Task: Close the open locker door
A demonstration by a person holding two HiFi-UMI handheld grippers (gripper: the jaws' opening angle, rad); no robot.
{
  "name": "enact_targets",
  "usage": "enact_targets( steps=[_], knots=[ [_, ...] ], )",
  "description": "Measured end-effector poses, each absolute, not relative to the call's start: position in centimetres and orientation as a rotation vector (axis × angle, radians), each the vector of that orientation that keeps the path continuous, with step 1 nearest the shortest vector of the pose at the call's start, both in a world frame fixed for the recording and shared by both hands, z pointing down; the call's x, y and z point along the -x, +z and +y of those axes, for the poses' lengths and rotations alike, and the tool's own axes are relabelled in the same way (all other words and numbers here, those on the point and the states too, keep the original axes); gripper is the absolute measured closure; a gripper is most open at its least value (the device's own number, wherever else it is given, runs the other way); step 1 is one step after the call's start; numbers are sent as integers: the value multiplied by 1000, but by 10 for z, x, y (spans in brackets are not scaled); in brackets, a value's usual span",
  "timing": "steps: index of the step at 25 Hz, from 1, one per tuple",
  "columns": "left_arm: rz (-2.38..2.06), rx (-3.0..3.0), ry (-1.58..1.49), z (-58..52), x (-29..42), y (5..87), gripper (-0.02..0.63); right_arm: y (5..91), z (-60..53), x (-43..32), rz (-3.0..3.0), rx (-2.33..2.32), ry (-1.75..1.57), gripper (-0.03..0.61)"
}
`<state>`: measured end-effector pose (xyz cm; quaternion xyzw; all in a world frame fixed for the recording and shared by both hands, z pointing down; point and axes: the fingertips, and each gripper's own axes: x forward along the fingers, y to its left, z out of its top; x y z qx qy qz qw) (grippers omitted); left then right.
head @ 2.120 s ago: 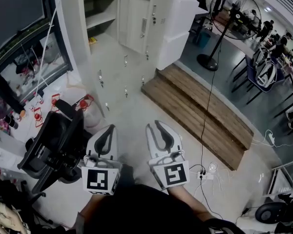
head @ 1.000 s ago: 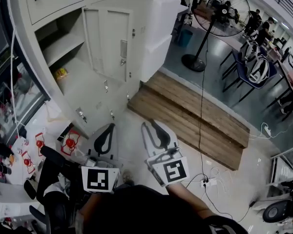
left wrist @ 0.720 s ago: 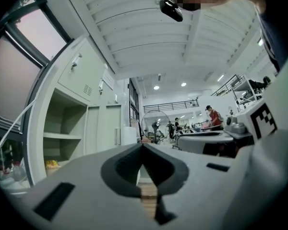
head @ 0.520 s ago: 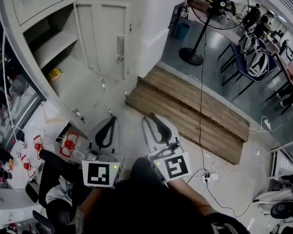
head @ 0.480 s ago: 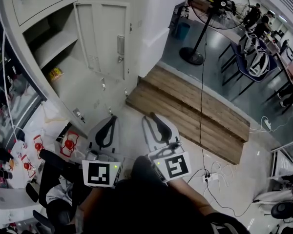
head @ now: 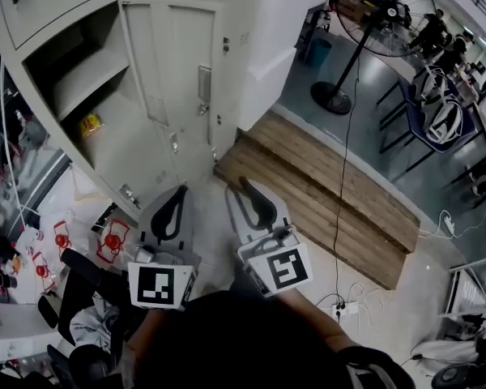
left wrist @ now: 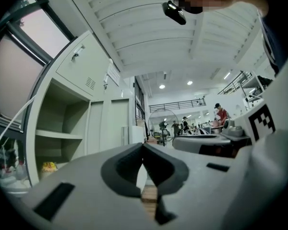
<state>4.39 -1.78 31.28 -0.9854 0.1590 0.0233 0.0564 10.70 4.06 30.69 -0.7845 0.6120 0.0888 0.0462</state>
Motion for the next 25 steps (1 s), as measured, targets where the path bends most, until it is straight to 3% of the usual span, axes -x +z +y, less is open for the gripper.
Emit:
enact_targets(
  steps=[14, 25],
  knots=[
    [739, 2963, 72, -96, -160, 300, 612, 287, -59, -227, 2121, 2167, 285, 492],
    [1017, 2855, 69, -134, -202, 297, 612, 281, -107, -274, 2351, 1898, 267, 492]
  ],
)
